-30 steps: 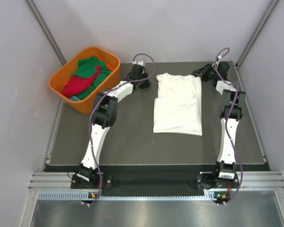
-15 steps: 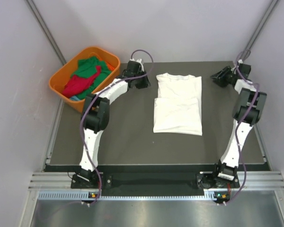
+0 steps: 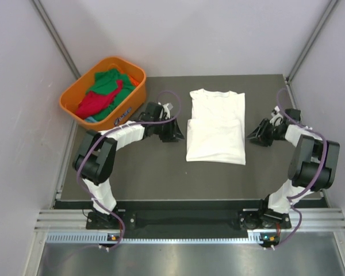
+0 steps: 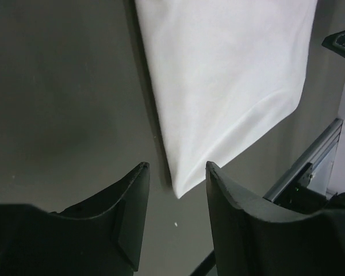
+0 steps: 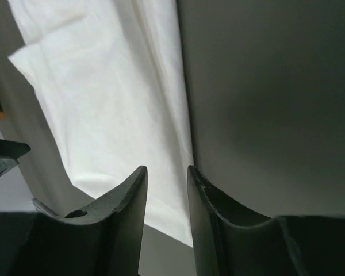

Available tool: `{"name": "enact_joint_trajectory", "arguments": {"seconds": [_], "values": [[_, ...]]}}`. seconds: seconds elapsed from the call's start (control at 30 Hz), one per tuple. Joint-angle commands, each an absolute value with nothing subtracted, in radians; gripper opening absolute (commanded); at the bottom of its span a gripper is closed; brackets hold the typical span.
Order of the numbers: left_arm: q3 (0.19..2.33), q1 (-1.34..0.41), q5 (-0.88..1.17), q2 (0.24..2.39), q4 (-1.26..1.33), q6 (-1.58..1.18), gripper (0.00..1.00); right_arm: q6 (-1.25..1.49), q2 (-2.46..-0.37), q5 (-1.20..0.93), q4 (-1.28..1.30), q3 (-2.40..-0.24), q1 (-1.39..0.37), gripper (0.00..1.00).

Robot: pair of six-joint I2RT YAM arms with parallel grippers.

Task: Fold and stack the t-shirts
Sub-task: Fold the tshirt

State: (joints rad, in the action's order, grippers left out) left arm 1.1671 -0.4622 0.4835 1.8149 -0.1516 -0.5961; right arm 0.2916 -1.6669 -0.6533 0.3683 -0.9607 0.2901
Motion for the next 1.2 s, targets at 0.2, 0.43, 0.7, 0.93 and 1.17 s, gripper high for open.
{"name": "enact_joint_trajectory", "arguments": {"seconds": [0.2,0.43,0.7,0.93,1.17], "values": [[1.083,-0.502,0.536,1.818,-0.046,-0.643,0.49,0.221,-1.649,-0.732,0.223,-0.782,0.287,0.36],[1.074,-0.537,0.497,1.847,-0.048,-0.641,0.49,0.236,-1.628,-0.738,0.17,-0.766,0.285,0.34],[1.086,-0.561,0.463,1.879,-0.061,-0.635,0.47,0.247,-1.586,-0.732,0.161,-0.753,0.281,0.21],[1.085,-0.571,0.431,1.865,-0.09,-0.629,0.45,0.276,-1.5,-0.715,0.167,-0.736,0.282,0.0],[1.068,-0.575,0.403,1.83,-0.103,-0.624,0.46,0.307,-1.42,-0.61,0.183,-0.663,0.282,0.0]]}}
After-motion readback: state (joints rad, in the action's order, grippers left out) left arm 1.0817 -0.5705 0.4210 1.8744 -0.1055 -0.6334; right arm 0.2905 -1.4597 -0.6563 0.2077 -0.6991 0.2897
